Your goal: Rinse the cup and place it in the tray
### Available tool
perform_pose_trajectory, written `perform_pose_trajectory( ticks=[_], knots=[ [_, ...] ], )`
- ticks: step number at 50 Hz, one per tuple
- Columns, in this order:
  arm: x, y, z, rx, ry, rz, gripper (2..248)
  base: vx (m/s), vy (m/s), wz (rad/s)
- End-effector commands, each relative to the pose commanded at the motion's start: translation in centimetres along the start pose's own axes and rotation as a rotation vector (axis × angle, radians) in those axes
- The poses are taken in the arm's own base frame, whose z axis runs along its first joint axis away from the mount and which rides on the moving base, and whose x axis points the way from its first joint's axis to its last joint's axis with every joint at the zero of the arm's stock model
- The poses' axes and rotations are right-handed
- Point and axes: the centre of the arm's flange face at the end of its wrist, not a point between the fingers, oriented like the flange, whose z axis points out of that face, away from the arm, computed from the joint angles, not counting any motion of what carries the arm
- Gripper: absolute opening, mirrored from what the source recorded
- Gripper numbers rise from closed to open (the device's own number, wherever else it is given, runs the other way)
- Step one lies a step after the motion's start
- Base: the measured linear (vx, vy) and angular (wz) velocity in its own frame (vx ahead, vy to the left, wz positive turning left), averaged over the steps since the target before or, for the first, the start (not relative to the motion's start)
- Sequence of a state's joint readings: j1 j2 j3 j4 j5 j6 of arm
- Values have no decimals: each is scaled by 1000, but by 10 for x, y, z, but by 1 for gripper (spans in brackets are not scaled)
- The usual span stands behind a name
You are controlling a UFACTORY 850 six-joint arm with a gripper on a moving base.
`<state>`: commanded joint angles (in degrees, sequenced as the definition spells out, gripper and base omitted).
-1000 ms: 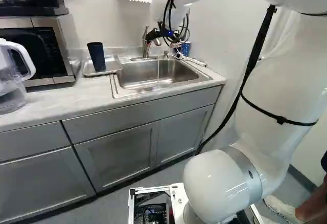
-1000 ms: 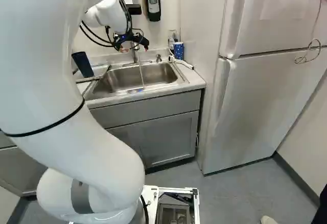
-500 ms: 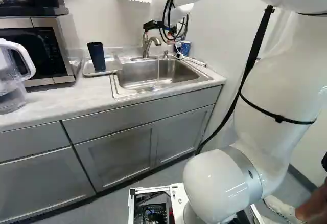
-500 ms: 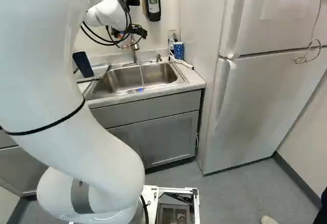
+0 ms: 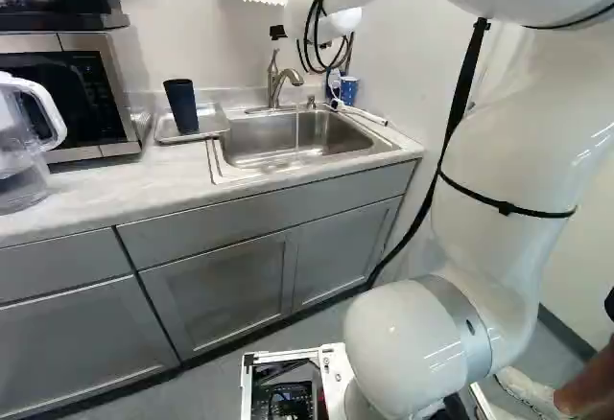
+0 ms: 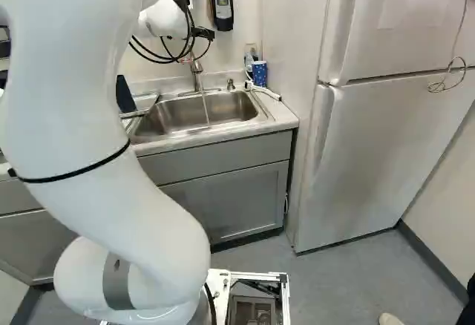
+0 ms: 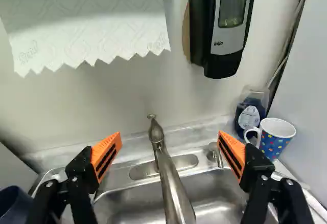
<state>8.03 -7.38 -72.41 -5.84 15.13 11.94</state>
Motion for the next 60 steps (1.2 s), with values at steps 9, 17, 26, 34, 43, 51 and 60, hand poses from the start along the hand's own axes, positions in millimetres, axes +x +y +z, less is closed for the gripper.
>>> perform_pose_trajectory(
  ticks=[9,17,26,34,43,51,60],
  knots=[
    [6,5,13,0,47,1,247,0,0,0],
    [11,10,24,-3,78,2,247,0,0,0],
    [13,16,39,-10,88,3,247,0,0,0],
    [15,19,52,-13,92,4,247,0,0,0],
    [16,21,68,-14,98,4,247,0,0,0],
    [17,23,82,-15,104,3,247,0,0,0],
    [17,25,97,-19,98,4,247,0,0,0]
  ],
)
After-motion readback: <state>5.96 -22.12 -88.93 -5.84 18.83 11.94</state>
